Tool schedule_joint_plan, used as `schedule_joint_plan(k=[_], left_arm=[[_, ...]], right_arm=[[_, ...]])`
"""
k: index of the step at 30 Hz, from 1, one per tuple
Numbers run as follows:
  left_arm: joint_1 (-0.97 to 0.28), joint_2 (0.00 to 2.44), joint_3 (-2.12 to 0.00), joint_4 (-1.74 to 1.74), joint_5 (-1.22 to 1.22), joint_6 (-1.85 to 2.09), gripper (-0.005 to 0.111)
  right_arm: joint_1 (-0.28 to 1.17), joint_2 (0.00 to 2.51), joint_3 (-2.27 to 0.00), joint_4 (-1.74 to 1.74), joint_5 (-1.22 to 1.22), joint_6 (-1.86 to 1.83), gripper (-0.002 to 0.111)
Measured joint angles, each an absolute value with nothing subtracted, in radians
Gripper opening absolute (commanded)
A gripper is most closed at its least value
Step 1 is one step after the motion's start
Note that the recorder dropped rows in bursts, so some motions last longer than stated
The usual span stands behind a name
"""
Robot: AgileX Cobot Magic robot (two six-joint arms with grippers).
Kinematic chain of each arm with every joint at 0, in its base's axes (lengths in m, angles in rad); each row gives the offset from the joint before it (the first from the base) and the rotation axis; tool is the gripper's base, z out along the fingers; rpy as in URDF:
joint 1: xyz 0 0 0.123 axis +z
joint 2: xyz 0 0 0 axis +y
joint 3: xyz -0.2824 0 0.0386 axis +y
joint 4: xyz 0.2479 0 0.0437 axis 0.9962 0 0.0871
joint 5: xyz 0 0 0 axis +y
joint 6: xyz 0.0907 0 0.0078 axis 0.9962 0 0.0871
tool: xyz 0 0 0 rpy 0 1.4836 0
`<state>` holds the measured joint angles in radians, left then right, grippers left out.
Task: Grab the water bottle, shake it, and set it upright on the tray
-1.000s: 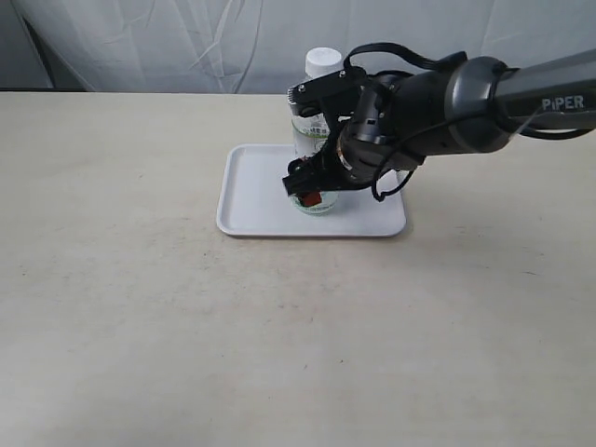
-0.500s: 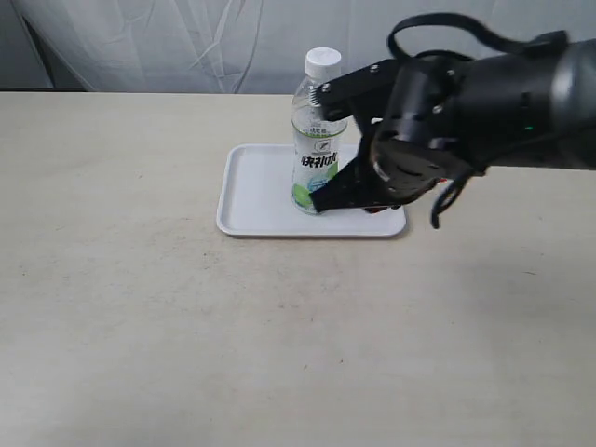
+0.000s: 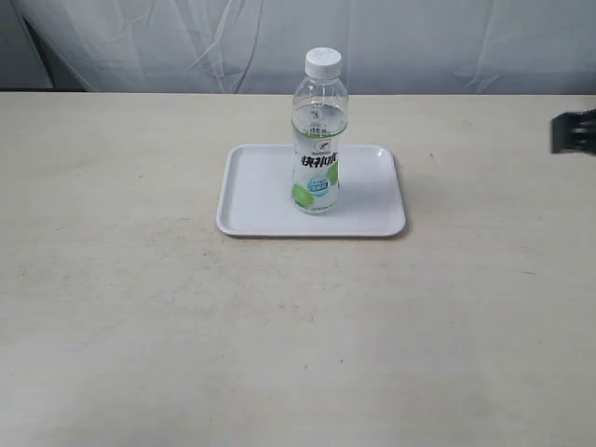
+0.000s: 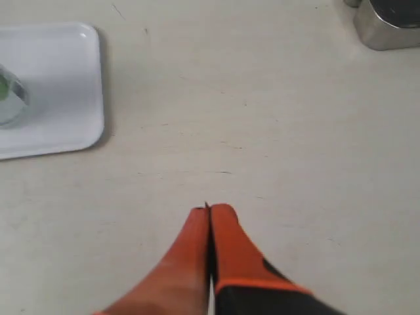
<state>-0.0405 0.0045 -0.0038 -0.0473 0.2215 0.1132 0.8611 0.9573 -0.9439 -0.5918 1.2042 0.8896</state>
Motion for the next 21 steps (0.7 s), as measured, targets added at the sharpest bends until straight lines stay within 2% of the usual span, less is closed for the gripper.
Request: schedule_joint_plan(k=[13,16,21], left_arm=[[-0.041,0.005,-0.004,-0.046,0.221,0.113,0.000],[-0.041,0.005,-0.004,-0.046,0.221,0.113,0.000],[-0.041,0.005,-0.004,-0.036,0.221,0.113,0.000]], right_arm=[[0.851,0.597,-0.937,-0.634,1.216,0.887,-0.001],[0.764,0.515,-0.879,-0.655,1.129,0.887,-0.001],[0.458,0.350,-0.668,-0.649,0.717,0.878,-0.001]])
